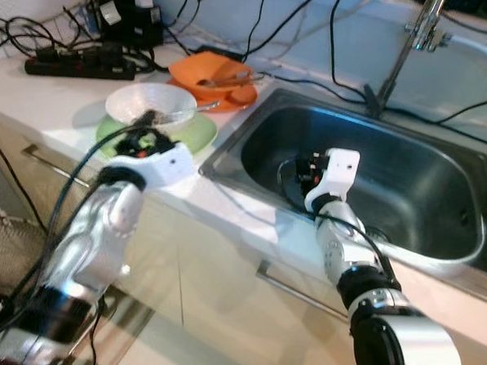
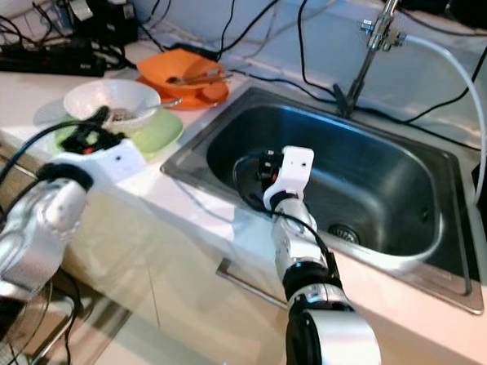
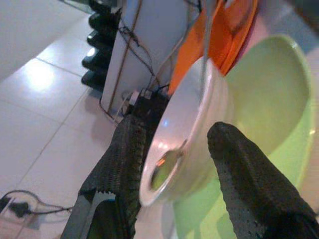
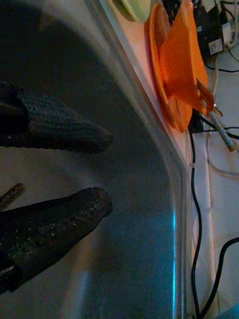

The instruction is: Kitchen organization

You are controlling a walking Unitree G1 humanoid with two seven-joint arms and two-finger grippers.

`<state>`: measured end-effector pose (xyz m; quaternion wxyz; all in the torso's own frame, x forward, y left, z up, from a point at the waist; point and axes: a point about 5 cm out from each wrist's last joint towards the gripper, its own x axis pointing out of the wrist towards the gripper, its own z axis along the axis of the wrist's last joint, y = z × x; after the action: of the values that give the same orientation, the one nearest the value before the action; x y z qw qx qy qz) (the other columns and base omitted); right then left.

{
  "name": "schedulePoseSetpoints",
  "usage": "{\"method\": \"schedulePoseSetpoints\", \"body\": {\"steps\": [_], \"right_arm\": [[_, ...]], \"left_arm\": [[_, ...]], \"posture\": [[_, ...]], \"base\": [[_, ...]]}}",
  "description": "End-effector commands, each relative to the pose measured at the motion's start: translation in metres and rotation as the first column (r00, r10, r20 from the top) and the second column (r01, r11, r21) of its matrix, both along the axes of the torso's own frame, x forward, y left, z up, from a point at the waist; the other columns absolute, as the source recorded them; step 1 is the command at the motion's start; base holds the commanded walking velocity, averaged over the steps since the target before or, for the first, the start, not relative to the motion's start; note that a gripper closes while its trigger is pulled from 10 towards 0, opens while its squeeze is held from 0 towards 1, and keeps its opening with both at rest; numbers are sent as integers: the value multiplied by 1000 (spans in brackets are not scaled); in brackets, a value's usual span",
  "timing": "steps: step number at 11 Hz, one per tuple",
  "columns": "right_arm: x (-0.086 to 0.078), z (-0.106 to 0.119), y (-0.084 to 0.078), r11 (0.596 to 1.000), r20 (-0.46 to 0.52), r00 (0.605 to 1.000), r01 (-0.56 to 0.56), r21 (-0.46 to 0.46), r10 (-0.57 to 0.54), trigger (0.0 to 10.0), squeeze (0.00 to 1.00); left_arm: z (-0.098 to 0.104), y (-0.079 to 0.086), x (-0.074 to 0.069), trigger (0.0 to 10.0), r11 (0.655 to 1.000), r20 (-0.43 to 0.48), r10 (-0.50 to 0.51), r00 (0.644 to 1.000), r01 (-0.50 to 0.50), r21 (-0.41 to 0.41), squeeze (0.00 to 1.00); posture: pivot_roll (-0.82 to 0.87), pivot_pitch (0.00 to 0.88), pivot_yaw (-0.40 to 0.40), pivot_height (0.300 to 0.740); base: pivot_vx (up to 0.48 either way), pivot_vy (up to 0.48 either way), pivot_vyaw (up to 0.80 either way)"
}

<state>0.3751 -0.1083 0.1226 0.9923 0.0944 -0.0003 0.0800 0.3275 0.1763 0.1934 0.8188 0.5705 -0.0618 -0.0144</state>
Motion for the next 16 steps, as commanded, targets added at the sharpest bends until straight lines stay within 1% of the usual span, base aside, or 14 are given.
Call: {"method": "schedulePoseSetpoints", "body": {"steps": [1, 2, 4, 5, 7, 10, 11, 12, 13, 16], "right_arm": [[-2, -2, 2, 1000, -5, 1000, -1, 2, 1, 10000, 0], [-2, -2, 3, 1000, -5, 1000, -6, 3, 6, 10000, 0], [-2, -2, 3, 1000, -7, 1000, -9, 1, 9, 10000, 0], [-2, -2, 2, 1000, -7, 1000, -6, 2, 6, 10000, 0], [-2, -2, 1, 1000, -7, 1000, -5, 3, 5, 10000, 0], [-2, -2, 2, 1000, -8, 1000, -7, 5, 7, 10000, 0], [-1, -1, 2, 1000, -6, 1000, -6, 7, 6, 10000, 0], [-2, -2, 2, 1000, -6, 1000, -4, 6, 4, 10000, 0], [-2, -2, 2, 1000, -7, 1000, -4, 6, 4, 10000, 0], [-2, -3, 2, 1000, -9, 1000, -5, 7, 5, 10000, 0]], "left_arm": [[0, -6, 2, 10000, 1000, 1, -25, 1000, 25, -5, 0], [1, -8, 2, 10000, 1000, 5, -29, 1000, 29, -6, 0], [1, -7, 2, 10000, 1000, 6, -12, 1000, 12, -10, 0], [-1, -4, 2, 10000, 1000, -1, 3, 1000, -3, -8, 0], [3, 2, 0, 10000, 999, 7, 37, 999, -37, -8, 0], [1, 6, -1, 10000, 998, 1, 56, 998, -56, -7, 0], [0, 5, 0, 2431, 998, -4, 53, 999, -53, -20, 0], [-2, 3, 0, 1294, 998, -10, 50, 999, -50, -24, 0], [-3, 2, 1, 10000, 999, -13, 44, 999, -45, -29, 0], [-3, 1, 2, 10000, 999, -17, 40, 999, -41, -35, 0]], "posture": [[271, 0, -72, 740], [273, 1, -74, 740], [272, 2, -75, 740], [274, 2, -76, 740], [276, 0, -77, 740], [276, 1, -79, 740], [273, 1, -77, 740], [271, 1, -76, 740], [270, 1, -76, 740], [271, 0, -77, 740]], "base": [[0, 0, 0], [0, 0, 0], [0, 0, 0], [0, 0, 0], [0, 0, 0], [0, 0, 0], [0, 0, 0], [0, 0, 0], [0, 0, 0], [0, 0, 0]]}}
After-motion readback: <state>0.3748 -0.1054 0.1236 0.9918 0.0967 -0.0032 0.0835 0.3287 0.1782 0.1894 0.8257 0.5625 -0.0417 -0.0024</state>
